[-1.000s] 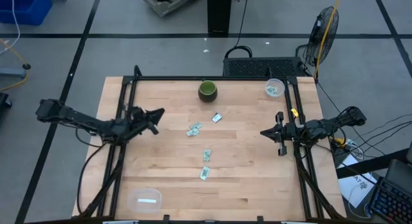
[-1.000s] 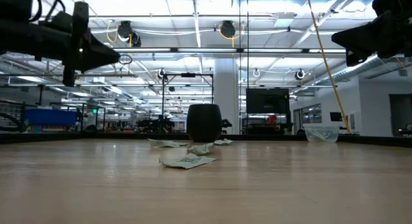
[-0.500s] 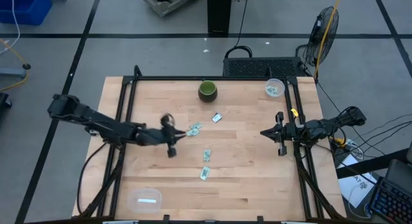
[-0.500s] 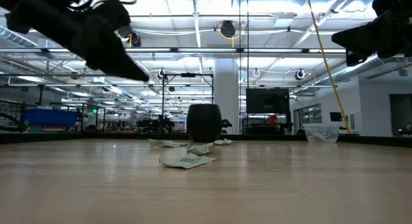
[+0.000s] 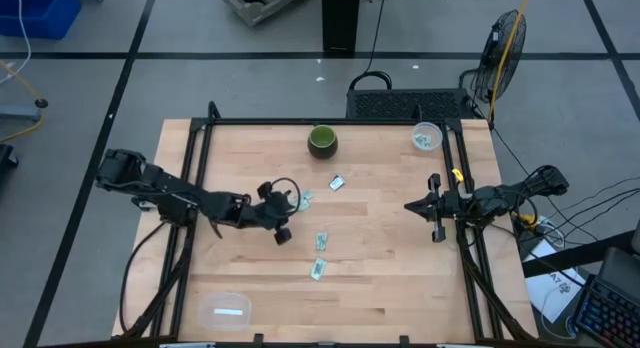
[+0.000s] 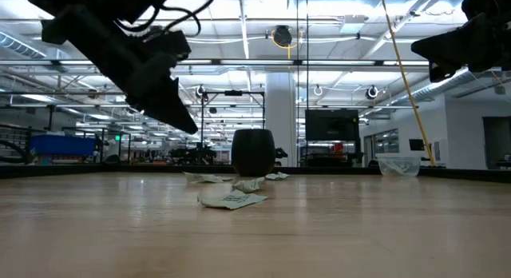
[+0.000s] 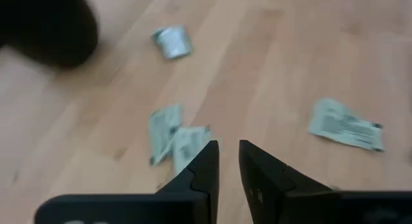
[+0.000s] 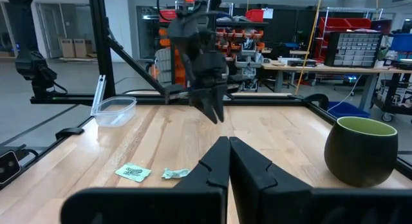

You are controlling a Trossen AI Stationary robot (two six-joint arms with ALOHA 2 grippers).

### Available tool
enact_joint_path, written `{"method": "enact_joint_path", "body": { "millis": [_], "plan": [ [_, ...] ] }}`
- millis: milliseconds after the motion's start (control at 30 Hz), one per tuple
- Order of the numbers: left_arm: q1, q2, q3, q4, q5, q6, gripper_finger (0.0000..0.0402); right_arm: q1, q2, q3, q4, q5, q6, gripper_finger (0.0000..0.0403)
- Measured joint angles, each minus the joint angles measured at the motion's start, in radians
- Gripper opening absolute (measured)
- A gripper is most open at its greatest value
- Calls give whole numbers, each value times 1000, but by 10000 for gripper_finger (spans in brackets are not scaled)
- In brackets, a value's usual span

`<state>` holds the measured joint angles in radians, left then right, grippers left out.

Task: Pick and place items into bin
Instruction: Put the stevia packet into the bottom transparent bin

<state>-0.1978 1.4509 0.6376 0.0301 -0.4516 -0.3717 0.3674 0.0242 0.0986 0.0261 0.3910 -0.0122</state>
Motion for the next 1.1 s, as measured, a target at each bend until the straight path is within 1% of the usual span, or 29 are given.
{"method": "enact_joint_path", "body": {
  "millis": [300,467,567,667,733,800,867,967,1100],
  "plan": [
    [83,0,0,-74,34,-254,152,0,0,0,0,0,0,0],
    [121,9,0,-88,89,-358,178,0,0,0,0,0,0,0],
    [129,18,-1,-106,104,-404,191,0,0,0,0,0,0,0],
    [142,36,0,-117,129,-469,200,0,0,0,0,0,0,0],
    [150,39,-3,-154,126,-475,202,0,0,0,0,0,0,0],
    [163,58,0,-127,125,-489,202,0,0,0,0,0,0,0],
    [178,83,0,-133,148,-525,202,0,0,0,0,0,0,0],
    [197,132,-1,-119,164,-513,203,0,0,0,1,0,0,0],
    [218,162,2,-102,187,-512,203,0,3,0,0,-1,0,0]
  ]
}}
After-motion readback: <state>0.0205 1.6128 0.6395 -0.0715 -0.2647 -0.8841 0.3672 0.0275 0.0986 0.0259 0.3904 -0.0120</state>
